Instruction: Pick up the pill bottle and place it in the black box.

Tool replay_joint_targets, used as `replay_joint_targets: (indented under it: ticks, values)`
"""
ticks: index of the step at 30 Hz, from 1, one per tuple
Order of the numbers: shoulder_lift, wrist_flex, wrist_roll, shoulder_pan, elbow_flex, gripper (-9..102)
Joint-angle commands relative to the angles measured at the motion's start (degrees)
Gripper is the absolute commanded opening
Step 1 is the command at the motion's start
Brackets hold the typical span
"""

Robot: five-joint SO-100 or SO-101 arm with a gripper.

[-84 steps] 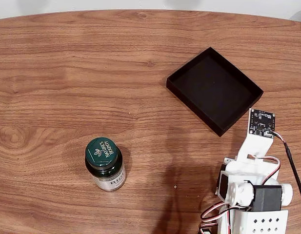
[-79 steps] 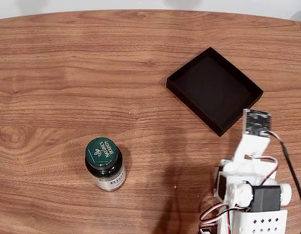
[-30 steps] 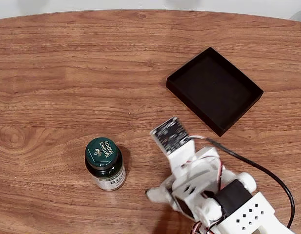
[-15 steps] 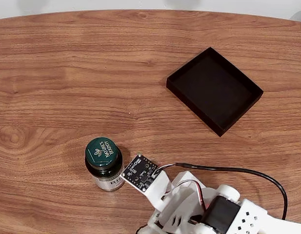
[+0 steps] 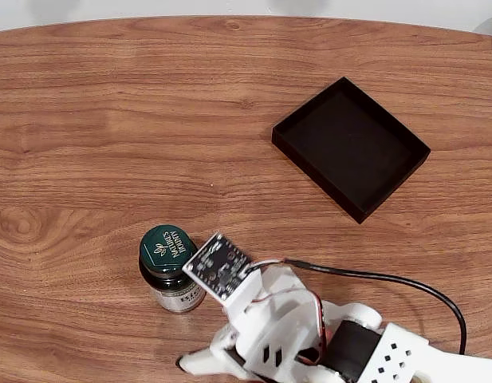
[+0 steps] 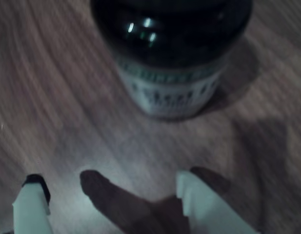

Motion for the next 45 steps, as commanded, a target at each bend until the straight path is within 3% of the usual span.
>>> replay_joint_targets:
  ticks: [1, 9, 23, 45]
  values:
    - [-1.5, -5.7, 1.9, 3.2, -0.8, 33]
    - [-5.2, -11.1, 4.0, 9.2, -0.8, 37]
    - [-7.4, -13.4, 4.7, 10.7, -0.8, 55]
    - [-17.1, -31.5, 6.2, 12.0, -1.2, 58]
